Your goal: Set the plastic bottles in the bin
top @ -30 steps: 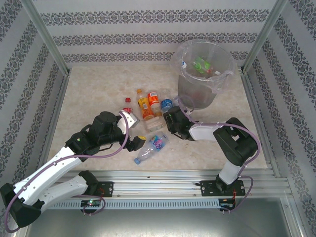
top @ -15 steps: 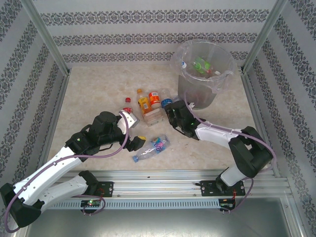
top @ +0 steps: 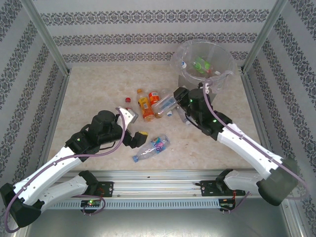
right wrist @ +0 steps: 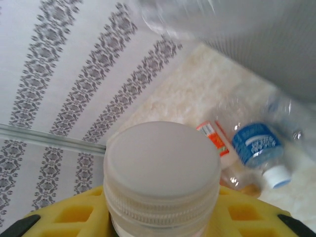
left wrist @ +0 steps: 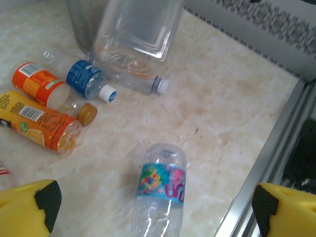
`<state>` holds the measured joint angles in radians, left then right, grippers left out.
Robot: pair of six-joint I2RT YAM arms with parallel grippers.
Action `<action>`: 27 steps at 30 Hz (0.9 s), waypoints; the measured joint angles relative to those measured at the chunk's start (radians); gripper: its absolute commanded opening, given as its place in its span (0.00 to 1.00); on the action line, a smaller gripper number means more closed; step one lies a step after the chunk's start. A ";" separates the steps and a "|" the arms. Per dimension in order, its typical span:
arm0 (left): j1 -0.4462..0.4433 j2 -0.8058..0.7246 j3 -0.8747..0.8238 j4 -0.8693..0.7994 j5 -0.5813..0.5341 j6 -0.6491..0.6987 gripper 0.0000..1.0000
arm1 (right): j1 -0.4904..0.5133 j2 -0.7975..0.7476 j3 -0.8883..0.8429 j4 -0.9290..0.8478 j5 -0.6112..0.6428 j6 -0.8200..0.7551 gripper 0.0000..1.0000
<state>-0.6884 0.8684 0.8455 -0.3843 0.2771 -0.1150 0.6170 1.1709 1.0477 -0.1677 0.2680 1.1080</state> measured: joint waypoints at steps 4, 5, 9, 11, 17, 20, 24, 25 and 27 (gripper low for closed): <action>0.000 0.000 0.001 0.068 0.008 -0.084 1.00 | -0.060 -0.038 0.126 -0.108 0.032 -0.163 0.42; 0.000 0.001 0.002 0.086 0.010 -0.105 1.00 | -0.080 -0.042 0.158 -0.132 0.035 -0.200 0.42; 0.000 0.017 0.015 0.125 0.020 -0.163 1.00 | -0.189 -0.051 0.267 -0.194 0.029 -0.325 0.42; 0.000 0.029 0.023 0.141 0.026 -0.187 1.00 | -0.257 -0.040 0.328 -0.230 0.009 -0.376 0.42; 0.000 0.058 0.029 0.181 0.032 -0.241 1.00 | -0.444 0.081 0.551 -0.300 -0.106 -0.489 0.42; 0.000 0.079 0.034 0.193 0.031 -0.263 1.00 | -0.510 0.171 0.650 -0.327 -0.172 -0.529 0.42; -0.011 0.099 0.041 0.199 0.023 -0.286 1.00 | -0.559 0.306 0.763 -0.366 -0.241 -0.582 0.41; -0.012 0.103 0.043 0.199 0.020 -0.290 1.00 | -0.563 0.337 0.787 -0.376 -0.254 -0.593 0.41; -0.018 0.111 0.044 0.201 0.009 -0.299 1.00 | -0.570 0.402 0.831 -0.396 -0.276 -0.618 0.41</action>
<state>-0.7059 0.9794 0.8894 -0.1829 0.2859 -0.4145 0.0475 1.5734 1.8786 -0.5640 -0.0082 0.4904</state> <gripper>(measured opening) 0.999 0.413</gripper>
